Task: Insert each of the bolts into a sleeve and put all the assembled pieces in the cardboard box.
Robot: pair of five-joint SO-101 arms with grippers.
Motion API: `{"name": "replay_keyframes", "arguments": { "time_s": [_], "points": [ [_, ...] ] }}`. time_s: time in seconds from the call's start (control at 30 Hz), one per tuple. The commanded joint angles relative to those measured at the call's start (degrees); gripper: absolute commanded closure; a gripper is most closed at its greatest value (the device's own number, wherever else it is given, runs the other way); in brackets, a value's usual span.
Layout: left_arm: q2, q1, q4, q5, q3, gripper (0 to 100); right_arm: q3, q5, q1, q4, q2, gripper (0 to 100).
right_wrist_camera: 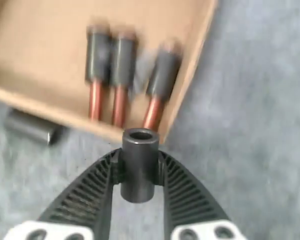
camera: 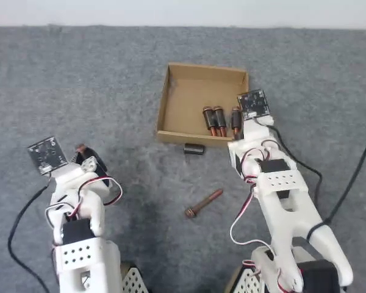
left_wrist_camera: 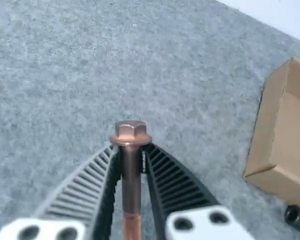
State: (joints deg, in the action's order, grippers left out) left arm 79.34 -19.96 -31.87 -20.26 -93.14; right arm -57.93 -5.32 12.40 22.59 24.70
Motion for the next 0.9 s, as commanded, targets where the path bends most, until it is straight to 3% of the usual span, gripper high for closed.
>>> {"name": "replay_keyframes", "arguments": {
  "time_s": [0.0,0.33,0.53,0.87],
  "points": [
    [2.1,-0.1,1.9,-0.4,0.3,99,0.8,-0.6,1.5,-8.0,2.7,99.2],
    [2.1,0.0,2.1,-0.4,0.0,99,-7.5,-0.6,7.4,-40.5,2.6,99.2],
    [2.1,0.0,2.1,-0.4,0.0,99,-7.6,-0.4,9.4,-49.1,1.5,99.2],
    [2.1,0.0,2.1,-0.4,0.0,99,-2.4,-0.4,10.6,-75.6,-21.1,99.2]
  ]
}}
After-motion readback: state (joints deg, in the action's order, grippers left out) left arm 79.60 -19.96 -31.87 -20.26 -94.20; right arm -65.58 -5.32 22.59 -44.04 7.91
